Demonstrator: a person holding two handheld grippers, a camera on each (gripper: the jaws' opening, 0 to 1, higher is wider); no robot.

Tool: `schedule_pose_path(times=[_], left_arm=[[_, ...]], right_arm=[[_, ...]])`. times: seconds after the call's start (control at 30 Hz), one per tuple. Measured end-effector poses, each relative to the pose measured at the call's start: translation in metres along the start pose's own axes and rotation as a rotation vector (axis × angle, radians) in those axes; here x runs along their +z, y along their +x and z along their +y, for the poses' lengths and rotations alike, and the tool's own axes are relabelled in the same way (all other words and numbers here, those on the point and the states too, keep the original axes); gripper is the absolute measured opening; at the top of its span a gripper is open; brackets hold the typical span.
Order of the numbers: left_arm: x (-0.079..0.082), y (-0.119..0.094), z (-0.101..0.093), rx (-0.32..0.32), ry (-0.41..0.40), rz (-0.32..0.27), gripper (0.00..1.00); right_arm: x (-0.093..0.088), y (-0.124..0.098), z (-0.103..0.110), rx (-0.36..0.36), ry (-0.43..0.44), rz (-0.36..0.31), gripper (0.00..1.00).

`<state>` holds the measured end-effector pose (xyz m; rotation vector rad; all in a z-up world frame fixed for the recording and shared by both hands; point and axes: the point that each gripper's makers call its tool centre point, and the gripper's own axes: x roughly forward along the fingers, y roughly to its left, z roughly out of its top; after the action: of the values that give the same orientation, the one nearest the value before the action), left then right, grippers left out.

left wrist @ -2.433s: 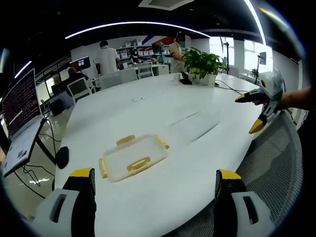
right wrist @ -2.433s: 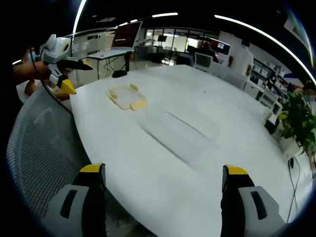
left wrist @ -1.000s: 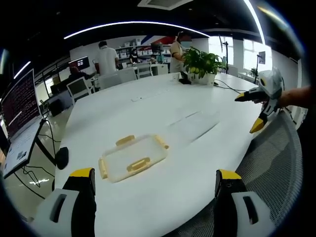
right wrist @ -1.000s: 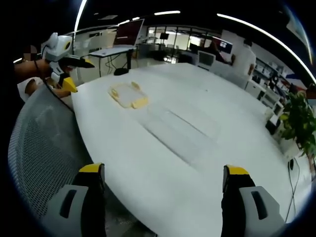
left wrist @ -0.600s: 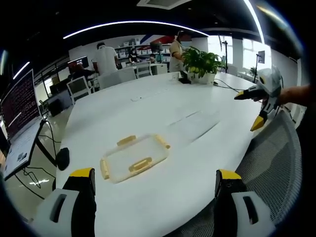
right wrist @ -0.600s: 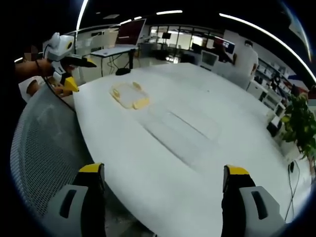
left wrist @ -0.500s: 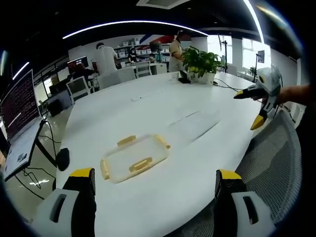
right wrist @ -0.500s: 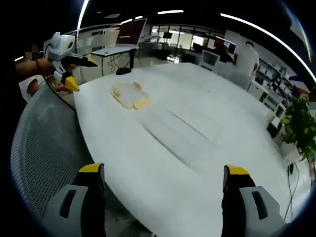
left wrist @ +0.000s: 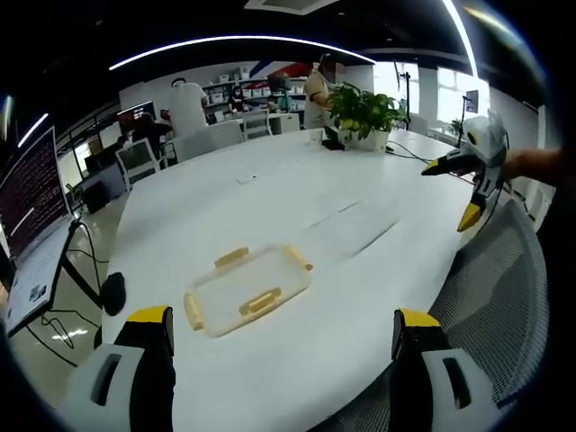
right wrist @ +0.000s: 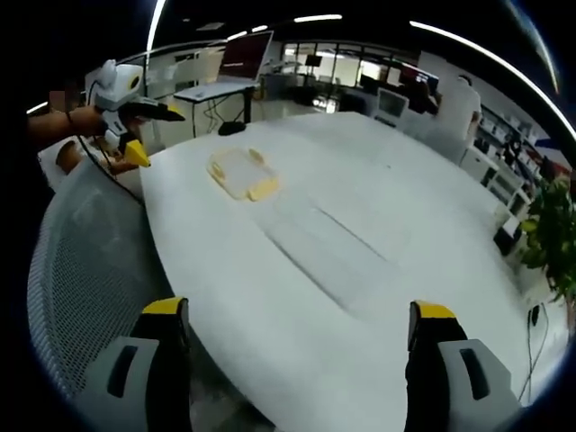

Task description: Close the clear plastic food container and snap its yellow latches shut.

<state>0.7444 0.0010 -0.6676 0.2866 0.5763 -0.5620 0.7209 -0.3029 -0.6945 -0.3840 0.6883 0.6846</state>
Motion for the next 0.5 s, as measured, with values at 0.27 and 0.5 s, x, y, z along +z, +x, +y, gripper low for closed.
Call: schedule_pose_path(times=[0.27, 0.5], left_arm=[[0.003, 0.003, 0.011, -0.007, 0.008, 0.003, 0.99], [0.003, 0.009, 0.021, -0.013, -0.007, 0.012, 0.99]], right_arm=[[0.013, 0.005, -0.004, 0.011, -0.026, -0.002, 0.99], [0.028, 0.01, -0.008, 0.023, -0.041, 0.001, 1.0]])
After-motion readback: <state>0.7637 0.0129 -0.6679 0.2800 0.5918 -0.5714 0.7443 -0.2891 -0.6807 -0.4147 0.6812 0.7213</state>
